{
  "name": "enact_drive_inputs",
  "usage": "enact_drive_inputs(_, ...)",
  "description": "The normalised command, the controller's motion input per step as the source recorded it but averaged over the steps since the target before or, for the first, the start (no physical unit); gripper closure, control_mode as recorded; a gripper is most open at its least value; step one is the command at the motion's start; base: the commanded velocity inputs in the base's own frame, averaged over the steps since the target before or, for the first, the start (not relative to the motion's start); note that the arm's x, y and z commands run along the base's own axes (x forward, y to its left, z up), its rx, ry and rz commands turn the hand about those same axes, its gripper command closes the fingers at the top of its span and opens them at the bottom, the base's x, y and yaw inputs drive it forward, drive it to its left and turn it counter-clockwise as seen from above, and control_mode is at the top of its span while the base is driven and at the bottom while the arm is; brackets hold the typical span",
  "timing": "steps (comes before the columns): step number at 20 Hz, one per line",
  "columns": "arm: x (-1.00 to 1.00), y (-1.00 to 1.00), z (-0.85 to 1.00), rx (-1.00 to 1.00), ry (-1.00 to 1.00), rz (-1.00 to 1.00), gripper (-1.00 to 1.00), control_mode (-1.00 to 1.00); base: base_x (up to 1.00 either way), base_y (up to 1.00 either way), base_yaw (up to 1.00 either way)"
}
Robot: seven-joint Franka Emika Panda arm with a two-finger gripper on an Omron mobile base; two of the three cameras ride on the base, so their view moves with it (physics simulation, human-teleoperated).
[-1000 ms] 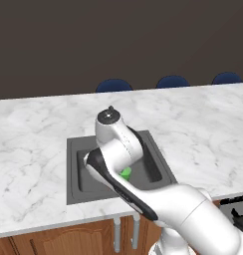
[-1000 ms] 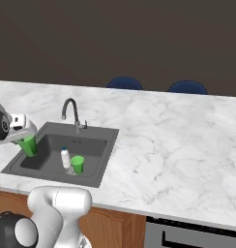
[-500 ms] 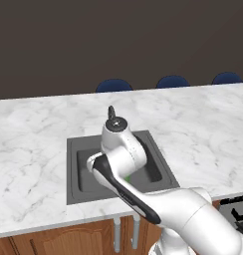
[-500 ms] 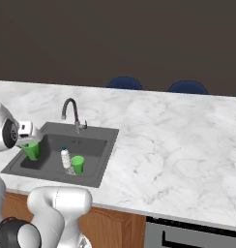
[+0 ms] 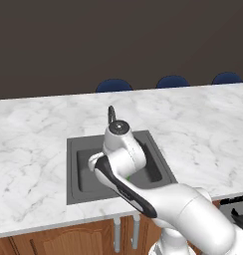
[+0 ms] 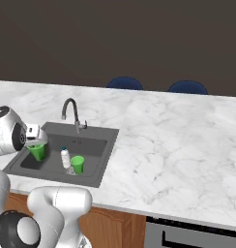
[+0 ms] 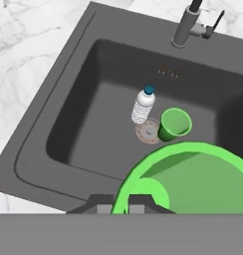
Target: Pick the cup and cup and place them in the sink. Then turn on the water.
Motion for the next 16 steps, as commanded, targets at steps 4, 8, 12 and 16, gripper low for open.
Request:
enact_drive_inputs(4, 0.02, -0.08, -0.21, 0.0, 0.0, -0.06, 1.0, -1.0, 0.0, 0.0, 0.0)
enact_drive_inputs(8, 0.0, -0.09, -0.2, 0.0, 0.01, -0.06, 1.0, -1.0, 0.0, 0.0, 0.0)
enact_drive_inputs(12, 0.02, -0.08, -0.14, 0.0, 0.02, -0.05, 1.0, -1.0, 0.0, 0.0, 0.0)
enact_drive_inputs(16, 0.1, -0.05, -0.13, 0.0, 0.02, -0.05, 1.0, -1.0, 0.0, 0.0, 0.0)
